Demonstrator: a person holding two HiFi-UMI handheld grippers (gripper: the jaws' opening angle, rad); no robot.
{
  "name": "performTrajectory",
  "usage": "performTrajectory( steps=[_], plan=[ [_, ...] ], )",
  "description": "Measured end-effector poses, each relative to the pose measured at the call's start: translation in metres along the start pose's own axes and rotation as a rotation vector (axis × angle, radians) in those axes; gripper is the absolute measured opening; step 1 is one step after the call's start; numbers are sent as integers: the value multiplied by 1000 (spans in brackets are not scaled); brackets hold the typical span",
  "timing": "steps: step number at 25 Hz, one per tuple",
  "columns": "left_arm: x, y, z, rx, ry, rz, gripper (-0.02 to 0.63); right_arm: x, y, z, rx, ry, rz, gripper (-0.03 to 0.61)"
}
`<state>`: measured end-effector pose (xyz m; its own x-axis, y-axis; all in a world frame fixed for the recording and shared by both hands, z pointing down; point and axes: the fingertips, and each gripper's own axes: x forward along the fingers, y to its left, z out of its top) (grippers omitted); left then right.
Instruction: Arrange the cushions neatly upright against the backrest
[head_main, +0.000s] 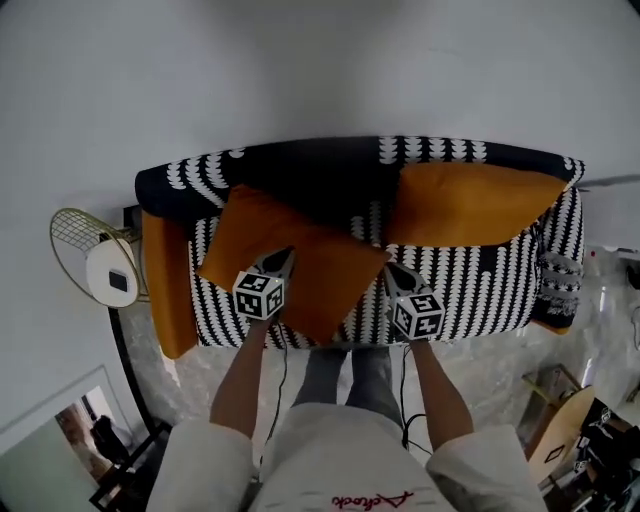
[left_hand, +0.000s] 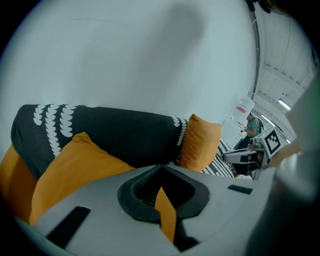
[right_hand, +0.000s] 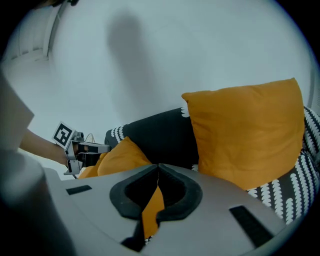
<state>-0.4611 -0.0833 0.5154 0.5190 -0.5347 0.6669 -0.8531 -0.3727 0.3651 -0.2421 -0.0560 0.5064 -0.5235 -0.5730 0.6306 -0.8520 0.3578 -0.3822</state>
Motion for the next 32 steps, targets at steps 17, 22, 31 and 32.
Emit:
performTrajectory(
  steps=[17, 22, 31, 32],
  plan=[
    [-34, 69, -58, -133, -60, 86, 278, 43, 31, -69, 79, 69, 78, 294],
    [-37, 94, -75, -131, -46, 147, 348, 52, 37, -97, 120, 101, 66, 345],
    [-31, 172, -58, -8, 15, 272, 402, 77, 32, -155, 214, 258, 37, 448],
    [-28, 182, -55, 13, 29, 279, 411, 82, 31, -162, 226, 276, 36, 460]
  ],
)
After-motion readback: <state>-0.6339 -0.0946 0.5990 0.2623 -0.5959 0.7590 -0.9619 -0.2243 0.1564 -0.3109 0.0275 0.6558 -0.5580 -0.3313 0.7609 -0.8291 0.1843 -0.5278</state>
